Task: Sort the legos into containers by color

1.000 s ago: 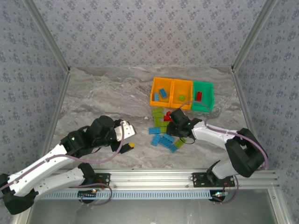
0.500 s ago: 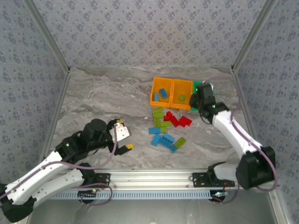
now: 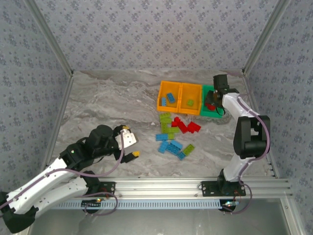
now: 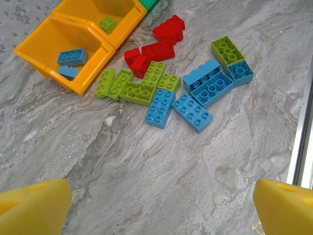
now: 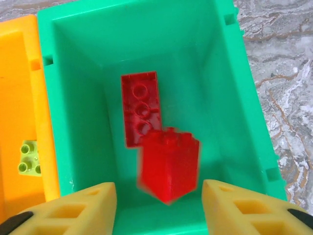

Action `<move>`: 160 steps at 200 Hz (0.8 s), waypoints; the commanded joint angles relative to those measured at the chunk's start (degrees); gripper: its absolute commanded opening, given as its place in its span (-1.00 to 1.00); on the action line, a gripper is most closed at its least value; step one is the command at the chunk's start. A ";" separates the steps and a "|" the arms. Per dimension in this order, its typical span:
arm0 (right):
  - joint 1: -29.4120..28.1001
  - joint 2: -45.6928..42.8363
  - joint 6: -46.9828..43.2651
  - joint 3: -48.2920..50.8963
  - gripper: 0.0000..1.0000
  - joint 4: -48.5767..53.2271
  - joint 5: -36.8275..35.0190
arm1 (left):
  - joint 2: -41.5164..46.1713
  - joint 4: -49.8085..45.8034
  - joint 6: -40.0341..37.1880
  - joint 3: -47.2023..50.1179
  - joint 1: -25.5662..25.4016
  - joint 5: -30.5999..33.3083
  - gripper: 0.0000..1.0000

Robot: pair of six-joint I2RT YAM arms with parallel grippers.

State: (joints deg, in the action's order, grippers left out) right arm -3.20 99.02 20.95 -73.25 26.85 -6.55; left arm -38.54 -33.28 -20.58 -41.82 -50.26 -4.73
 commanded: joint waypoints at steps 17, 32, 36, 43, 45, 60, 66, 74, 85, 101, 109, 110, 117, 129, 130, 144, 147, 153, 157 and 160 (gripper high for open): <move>0.37 -8.88 0.75 -0.45 0.11 4.93 2.25 | -1.34 1.55 3.44 -1.35 0.36 2.43 0.92; 0.11 -14.89 2.14 1.53 0.16 5.76 4.98 | -3.77 1.28 13.19 -4.79 0.34 6.78 0.95; -0.07 -16.99 2.56 2.39 0.18 5.76 5.73 | -4.70 1.14 16.04 -5.88 0.42 7.48 0.95; -0.71 -20.11 3.26 4.06 0.22 5.76 7.43 | -6.27 1.13 20.81 -7.17 0.37 8.42 0.95; -0.92 -21.40 3.54 4.30 0.23 5.76 7.89 | -6.78 1.23 22.13 -7.38 0.39 8.66 0.95; -4.07 -28.93 5.11 9.52 0.27 5.78 10.81 | -10.61 2.88 31.14 -8.87 0.39 10.66 0.91; -6.25 -31.70 5.58 10.87 0.28 6.46 10.58 | -12.67 3.49 34.88 -9.33 0.37 11.73 0.88; -9.66 -34.77 5.67 12.04 0.30 9.05 9.84 | -15.46 4.36 39.72 -10.11 0.44 13.37 0.86; -14.84 -37.87 5.18 12.34 0.34 13.95 8.35 | -19.89 5.21 47.02 -11.55 0.53 15.00 0.79; -22.03 -40.56 5.22 12.42 0.37 21.15 8.09 | -27.60 6.00 53.62 -14.46 0.54 13.81 0.74; -25.01 -41.49 5.82 12.82 0.40 24.13 9.08 | -31.54 5.88 55.59 -16.55 0.53 12.47 0.73; -25.50 -41.52 5.92 12.89 0.40 24.48 9.26 | -32.18 5.87 55.79 -16.76 0.52 12.29 0.73; -28.31 -42.30 6.66 13.78 0.43 26.11 10.26 | -36.03 5.93 56.88 -18.47 0.36 11.62 0.73; -32.50 -43.24 8.92 15.43 0.46 27.65 11.64 | -42.52 5.41 59.05 -21.55 0.16 12.38 0.72; -32.76 -43.31 9.10 15.51 0.46 27.69 11.68 | -43.08 5.37 59.24 -21.81 0.16 12.51 0.72; -36.55 -44.48 11.17 18.04 0.49 27.42 11.96 | -50.32 4.90 60.23 -25.69 0.15 13.58 0.69; -37.09 -44.78 11.43 18.54 0.49 27.11 11.73 | -51.81 4.89 60.53 -26.38 0.15 13.80 0.69; -38.00 -45.28 12.18 19.68 0.49 26.56 11.17 | -54.49 5.03 61.26 -27.82 0.24 13.96 0.67; -38.32 -45.61 12.51 20.23 0.50 26.29 10.77 | -56.17 5.47 61.48 -28.68 0.24 13.80 0.66; -38.51 -45.91 12.76 20.78 0.50 25.98 10.44 | -57.27 5.82 61.58 -29.34 0.24 13.46 0.65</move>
State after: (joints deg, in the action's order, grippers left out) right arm -39.09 55.37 29.43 -55.55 49.17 4.16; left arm -88.14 -28.12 34.76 -65.71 -49.93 7.53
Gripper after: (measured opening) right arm 0.744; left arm 0.838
